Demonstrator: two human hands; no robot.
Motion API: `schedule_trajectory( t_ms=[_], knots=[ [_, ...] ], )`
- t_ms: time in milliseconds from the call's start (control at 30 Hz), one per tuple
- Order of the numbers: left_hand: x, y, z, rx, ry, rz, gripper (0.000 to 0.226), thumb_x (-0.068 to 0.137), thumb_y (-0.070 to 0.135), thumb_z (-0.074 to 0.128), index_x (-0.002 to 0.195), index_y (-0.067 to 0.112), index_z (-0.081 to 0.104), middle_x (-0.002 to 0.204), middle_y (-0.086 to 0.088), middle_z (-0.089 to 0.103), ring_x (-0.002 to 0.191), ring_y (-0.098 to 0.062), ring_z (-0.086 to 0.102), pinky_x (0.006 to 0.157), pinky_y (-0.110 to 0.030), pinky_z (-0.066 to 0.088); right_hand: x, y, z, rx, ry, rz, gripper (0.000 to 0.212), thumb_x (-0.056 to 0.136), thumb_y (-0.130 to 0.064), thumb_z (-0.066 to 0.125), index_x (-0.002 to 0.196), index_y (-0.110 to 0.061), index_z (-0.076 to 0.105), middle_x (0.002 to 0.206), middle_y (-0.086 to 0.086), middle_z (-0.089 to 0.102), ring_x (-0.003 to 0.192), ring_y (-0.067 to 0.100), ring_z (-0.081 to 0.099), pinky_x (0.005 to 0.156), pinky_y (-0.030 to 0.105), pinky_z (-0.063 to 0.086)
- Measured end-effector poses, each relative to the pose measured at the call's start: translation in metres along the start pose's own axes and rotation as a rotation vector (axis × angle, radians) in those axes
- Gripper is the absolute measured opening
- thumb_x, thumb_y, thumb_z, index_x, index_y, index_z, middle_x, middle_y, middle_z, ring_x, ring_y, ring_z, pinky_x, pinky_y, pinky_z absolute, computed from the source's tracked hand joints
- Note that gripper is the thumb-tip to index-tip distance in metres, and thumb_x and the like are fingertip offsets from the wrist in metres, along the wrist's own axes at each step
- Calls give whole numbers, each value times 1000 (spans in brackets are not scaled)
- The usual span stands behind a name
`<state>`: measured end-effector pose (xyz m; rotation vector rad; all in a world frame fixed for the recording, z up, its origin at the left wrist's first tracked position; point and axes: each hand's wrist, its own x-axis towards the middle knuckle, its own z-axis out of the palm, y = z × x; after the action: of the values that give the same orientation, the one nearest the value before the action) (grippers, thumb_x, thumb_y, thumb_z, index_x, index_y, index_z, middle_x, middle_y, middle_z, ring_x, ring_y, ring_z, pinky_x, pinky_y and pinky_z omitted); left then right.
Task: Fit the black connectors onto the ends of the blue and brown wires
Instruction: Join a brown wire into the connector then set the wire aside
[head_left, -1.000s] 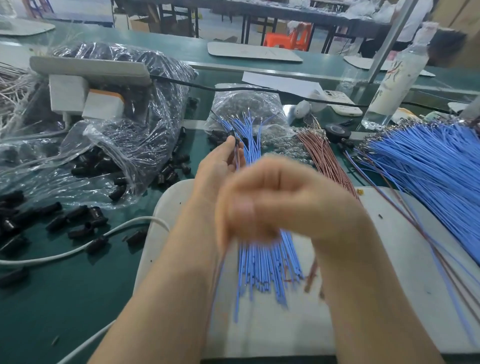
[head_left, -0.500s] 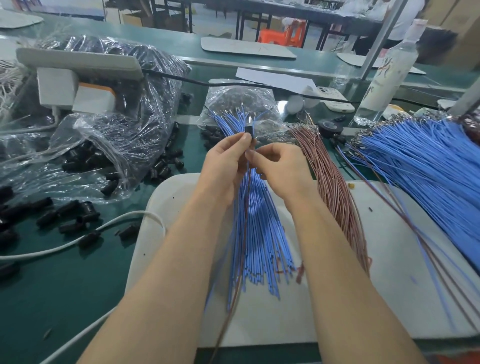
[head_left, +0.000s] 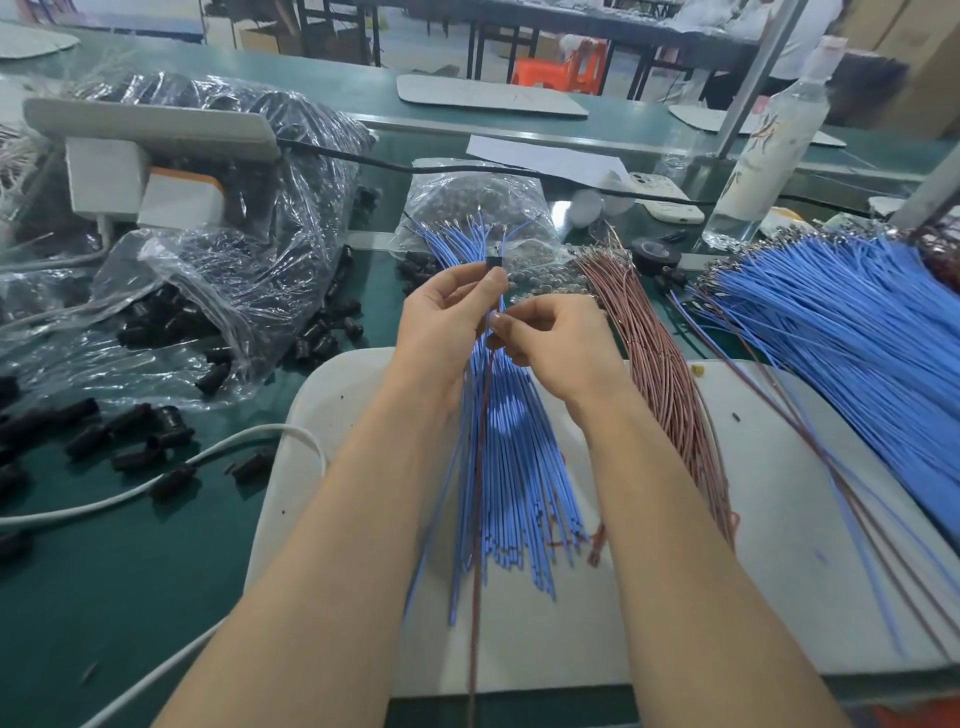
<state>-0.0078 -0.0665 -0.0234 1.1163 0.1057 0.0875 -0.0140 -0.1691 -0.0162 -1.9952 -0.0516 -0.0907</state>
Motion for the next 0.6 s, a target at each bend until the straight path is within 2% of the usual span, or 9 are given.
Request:
schedule_trajectory(
  t_ms=[200, 367, 500, 600],
  knots=[
    [0, 0, -1, -4, 1, 35, 6, 88, 7, 63, 87, 13, 62, 78, -5, 57, 63, -12, 47, 61, -20, 43, -1, 0, 1, 49, -17, 24, 10, 88, -9, 64, 79, -10, 69, 74, 8, 70, 62, 9, 61, 73, 28, 53],
    [0, 0, -1, -13, 16, 57, 6, 89, 8, 63, 87, 14, 62, 81, -6, 58, 70, -12, 51, 56, -15, 42, -1, 1, 3, 59, -47, 20, 14, 88, -8, 64, 75, -12, 65, 75, 9, 69, 61, 7, 64, 68, 21, 53],
    [2, 1, -2, -45, 60, 57, 4, 88, 9, 64, 88, 14, 63, 83, -3, 63, 72, -8, 57, 56, -14, 44, -3, 1, 8, -28, -54, -3, 19, 87, -14, 66, 69, -19, 62, 76, 8, 71, 73, 20, 64, 84, 42, 54],
    [3, 0, -3, -58, 87, 50, 3, 88, 10, 65, 88, 13, 64, 81, -2, 64, 71, -6, 59, 57, -15, 46, -4, 1, 12, -67, -91, -2, 15, 87, -17, 67, 73, -16, 61, 79, 11, 72, 81, 28, 66, 86, 46, 52]
  ],
)
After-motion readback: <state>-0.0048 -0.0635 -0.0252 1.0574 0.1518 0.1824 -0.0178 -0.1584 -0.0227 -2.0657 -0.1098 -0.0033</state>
